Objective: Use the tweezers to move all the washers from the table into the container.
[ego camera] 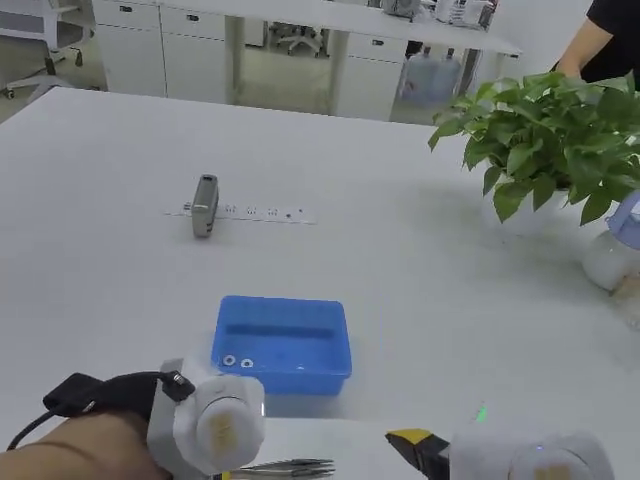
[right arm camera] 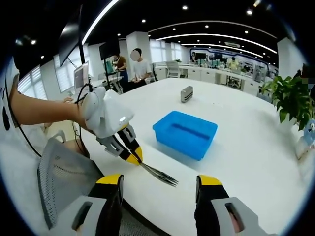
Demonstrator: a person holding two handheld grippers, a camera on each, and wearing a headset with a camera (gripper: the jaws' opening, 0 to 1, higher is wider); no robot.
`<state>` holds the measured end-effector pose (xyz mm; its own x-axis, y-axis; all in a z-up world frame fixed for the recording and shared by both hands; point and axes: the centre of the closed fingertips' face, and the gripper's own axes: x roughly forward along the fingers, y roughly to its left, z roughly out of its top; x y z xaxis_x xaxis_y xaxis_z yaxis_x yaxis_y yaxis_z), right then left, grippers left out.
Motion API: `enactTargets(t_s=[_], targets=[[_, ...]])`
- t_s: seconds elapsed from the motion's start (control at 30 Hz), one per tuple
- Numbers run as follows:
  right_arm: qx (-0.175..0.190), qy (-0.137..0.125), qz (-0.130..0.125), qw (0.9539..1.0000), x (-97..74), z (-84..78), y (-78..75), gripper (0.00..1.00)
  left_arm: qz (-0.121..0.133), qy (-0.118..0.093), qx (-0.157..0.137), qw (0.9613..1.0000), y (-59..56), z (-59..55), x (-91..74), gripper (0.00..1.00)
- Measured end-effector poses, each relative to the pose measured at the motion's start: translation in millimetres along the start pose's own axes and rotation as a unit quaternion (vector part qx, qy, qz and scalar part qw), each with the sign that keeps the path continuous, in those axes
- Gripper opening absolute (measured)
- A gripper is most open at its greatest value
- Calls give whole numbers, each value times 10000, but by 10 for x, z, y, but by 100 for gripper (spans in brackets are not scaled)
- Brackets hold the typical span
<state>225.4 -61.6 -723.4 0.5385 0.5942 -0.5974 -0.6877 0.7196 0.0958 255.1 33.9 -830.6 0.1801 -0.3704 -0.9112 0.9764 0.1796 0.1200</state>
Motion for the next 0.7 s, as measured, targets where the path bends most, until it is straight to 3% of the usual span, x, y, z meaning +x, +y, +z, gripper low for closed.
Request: enactTargets(t_s=[0.03,0.13,0.2,0.27,0.33,0.37,0.4,0.43,0.53,0.6,0.7], targets=[[7,-11,-13,10000,2,15,-4,59,216,-61,-158,9996,56,3,-11,5],[16,-104,-104,9999,4,77,-39,62,204,-134,-721,9971,24,-53,-62,22],[36,-112,-134,9998,9,95,-61,64,276,-285,-1143,9926,14,-83,-110,35],[52,-137,-199,9997,11,114,-99,67,484,-548,-1558,9851,34,-92,-192,45],[94,-152,-236,9996,11,128,-138,68,592,-757,-2055,9739,32,-109,-288,55],[131,-188,-272,9994,12,139,-164,69,698,-811,-2266,9681,49,-124,-331,62],[158,-196,-296,9992,13,142,-185,70,868,-743,-2604,9587,61,-183,-403,70],[179,-199,-306,9992,15,146,-199,71,891,-766,-2697,9557,49,-193,-449,79],[227,-259,-388,9987,11,165,-253,74,1162,-985,-2977,9424,56,-207,-652,91],[256,-248,-387,9986,14,157,-271,76,1308,-1009,-3024,9387,58,-234,-737,99],[244,-352,-413,9982,-1,157,-291,78,1721,-1156,-3154,9260,101,-259,-928,99]])
